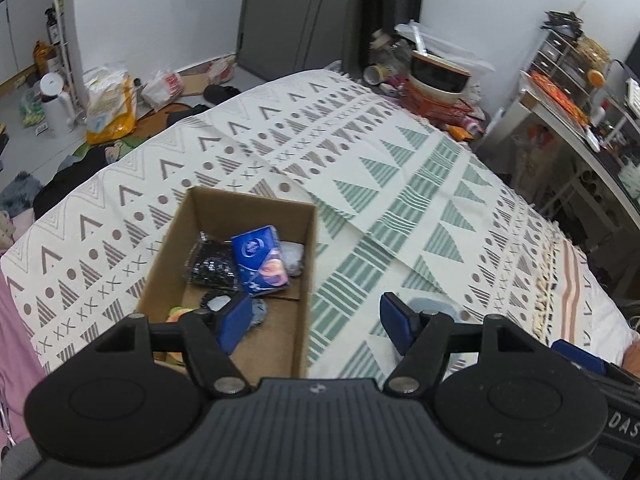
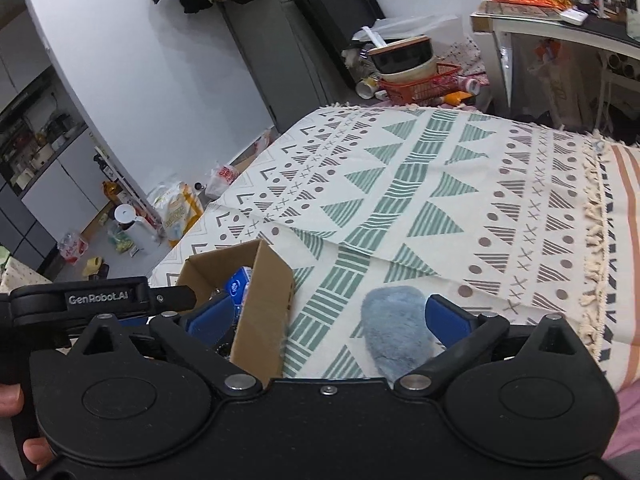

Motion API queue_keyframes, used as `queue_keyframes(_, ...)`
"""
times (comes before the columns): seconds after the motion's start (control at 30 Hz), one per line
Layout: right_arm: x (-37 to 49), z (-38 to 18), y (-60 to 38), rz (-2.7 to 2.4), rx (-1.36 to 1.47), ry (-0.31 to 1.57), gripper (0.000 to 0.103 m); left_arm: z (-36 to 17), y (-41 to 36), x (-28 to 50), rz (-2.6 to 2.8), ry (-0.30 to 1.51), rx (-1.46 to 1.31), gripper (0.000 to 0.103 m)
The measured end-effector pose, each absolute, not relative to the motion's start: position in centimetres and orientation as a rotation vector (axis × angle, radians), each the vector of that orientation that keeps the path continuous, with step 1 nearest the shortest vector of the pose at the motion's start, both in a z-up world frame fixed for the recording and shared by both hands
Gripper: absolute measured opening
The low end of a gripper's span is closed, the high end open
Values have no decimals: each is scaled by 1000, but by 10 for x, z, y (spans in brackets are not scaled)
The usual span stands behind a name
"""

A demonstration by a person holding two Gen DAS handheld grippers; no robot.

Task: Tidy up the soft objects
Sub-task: 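Move both grippers to the grey-blue fuzzy pad on the bedspread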

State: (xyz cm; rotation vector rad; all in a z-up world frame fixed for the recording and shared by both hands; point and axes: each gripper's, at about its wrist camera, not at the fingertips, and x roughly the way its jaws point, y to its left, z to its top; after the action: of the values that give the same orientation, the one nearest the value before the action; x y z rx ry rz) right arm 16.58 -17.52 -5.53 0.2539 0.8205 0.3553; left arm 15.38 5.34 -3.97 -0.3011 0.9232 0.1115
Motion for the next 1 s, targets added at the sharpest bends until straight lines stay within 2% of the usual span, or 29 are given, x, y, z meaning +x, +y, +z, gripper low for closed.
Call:
queue_keyframes(0.43,172,-68,-237,297,382,873,103,-34,2,156,86,923,-248,69)
queue_keyframes(1.0,191,-97,-279,166,493,916,101,-54,-62,187,31,914,-205,68)
